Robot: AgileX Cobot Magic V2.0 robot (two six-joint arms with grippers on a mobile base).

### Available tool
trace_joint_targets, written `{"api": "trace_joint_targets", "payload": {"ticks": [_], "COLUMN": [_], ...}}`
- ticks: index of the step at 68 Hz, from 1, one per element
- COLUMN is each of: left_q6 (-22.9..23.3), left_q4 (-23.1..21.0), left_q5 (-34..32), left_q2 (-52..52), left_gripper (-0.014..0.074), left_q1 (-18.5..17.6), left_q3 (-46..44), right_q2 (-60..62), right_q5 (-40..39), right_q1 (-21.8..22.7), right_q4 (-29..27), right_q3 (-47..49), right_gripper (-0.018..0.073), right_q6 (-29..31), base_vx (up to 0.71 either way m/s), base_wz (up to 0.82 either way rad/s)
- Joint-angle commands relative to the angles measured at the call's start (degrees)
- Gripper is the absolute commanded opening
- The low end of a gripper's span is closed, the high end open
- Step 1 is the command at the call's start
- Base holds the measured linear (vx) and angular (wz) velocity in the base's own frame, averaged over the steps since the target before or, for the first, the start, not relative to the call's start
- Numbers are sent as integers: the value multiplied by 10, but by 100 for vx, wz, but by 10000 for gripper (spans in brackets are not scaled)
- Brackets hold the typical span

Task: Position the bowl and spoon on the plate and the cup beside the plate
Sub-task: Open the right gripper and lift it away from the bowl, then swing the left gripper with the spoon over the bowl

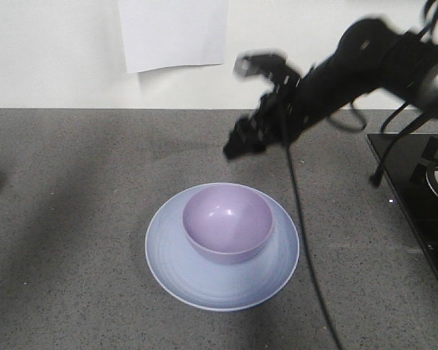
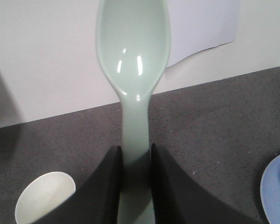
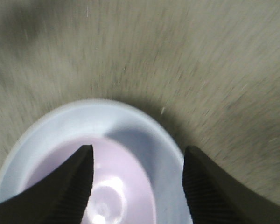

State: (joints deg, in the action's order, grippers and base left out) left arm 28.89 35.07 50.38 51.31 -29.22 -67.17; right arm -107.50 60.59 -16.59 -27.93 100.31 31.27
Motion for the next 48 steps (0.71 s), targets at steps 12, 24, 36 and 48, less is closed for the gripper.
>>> {"api": "trace_joint_targets", "payload": {"ticks": [12, 24, 36, 48], "left_q6": [-7, -94, -201, -313], "left_q4": [-44, -154, -282, -395], "left_q5": [-102, -139, -162, -112], "left_q2": [12, 73, 155, 232], "left_gripper": [-6, -6, -6, -6], "left_q1": [0, 0, 0, 0], "left_q3": [-13, -13, -18, -76], "right_q2": [154, 268, 373, 468], "right_q5": [23, 45, 92, 110], "right_q1": [59, 105, 117, 117], "right_q4": [-9, 5, 65, 145], "right_q3": [97, 97, 97, 68], "right_gripper": [199, -14, -5, -5], "right_q6": [-36, -7, -20, -58], "base_vx": [0, 0, 0, 0], "base_wz": [0, 0, 0, 0]}}
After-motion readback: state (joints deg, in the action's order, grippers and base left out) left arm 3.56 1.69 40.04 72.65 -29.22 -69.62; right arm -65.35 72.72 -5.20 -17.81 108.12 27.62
